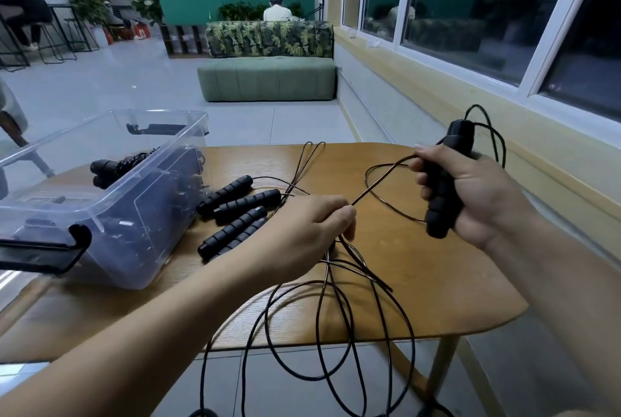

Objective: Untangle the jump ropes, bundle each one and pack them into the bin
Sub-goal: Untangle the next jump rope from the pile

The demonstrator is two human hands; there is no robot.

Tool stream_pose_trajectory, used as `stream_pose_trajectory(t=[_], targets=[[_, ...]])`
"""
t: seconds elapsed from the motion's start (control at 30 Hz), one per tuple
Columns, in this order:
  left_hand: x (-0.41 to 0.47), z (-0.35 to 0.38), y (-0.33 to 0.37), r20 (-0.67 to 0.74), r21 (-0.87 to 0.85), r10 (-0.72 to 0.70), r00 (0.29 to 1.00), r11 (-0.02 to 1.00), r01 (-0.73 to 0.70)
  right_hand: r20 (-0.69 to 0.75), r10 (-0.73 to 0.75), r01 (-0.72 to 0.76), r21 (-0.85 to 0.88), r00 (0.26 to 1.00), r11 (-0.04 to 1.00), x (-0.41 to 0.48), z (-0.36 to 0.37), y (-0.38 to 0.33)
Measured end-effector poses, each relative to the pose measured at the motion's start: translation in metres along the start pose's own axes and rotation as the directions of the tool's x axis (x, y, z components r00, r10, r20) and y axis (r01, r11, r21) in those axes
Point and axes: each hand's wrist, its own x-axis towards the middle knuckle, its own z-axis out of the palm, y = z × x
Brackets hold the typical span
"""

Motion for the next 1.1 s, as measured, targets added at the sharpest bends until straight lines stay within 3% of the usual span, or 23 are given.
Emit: stream_pose_trajectory(t=[0.2, 0.47, 0.6, 0.73, 0.9, 1.0, 1.1], targets=[[0.001, 0.002, 0.000, -0.062, -0.042, 0.009, 0.998, 0.999, -0.012, 0.146, 0.125, -0.106, -0.136, 0.981, 0.985, -0.014, 0.016, 0.019], [0.001, 0.011, -0.002, 0.041, -0.053, 0.064, 0.997, 0.997, -0.062, 0.285, 0.208, -0.186, -0.101, 0.936, 0.977, -0.028, 0.032, 0.019], [-0.001, 0.012, -0.003, 0.095, -0.030, 0.085, 0.992, 0.996, -0.082, 0.332, 0.260, -0.215, -0.166, 0.907, 0.962, -0.026, 0.029, 0.013], [0.002, 0.009, -0.007, 0.052, -0.135, 0.070, 0.996, 0.989, -0.063, 0.278, 0.162, -0.145, -0.081, 0.947, 0.986, -0.023, 0.025, 0.005], [0.003, 0.008, -0.009, 0.114, -0.169, 0.091, 0.989, 0.983, -0.071, 0.142, 0.023, -0.026, 0.021, 0.990, 0.999, -0.018, 0.017, -0.009], [0.005, 0.012, -0.014, 0.169, -0.142, 0.094, 0.981, 0.987, -0.070, 0.076, -0.009, 0.001, 0.099, 0.997, 0.995, -0.012, 0.010, -0.018], [0.005, 0.012, -0.015, 0.171, -0.020, 0.091, 0.981, 0.996, -0.089, 0.077, -0.012, 0.009, 0.036, 0.997, 0.999, -0.014, 0.010, -0.014]])
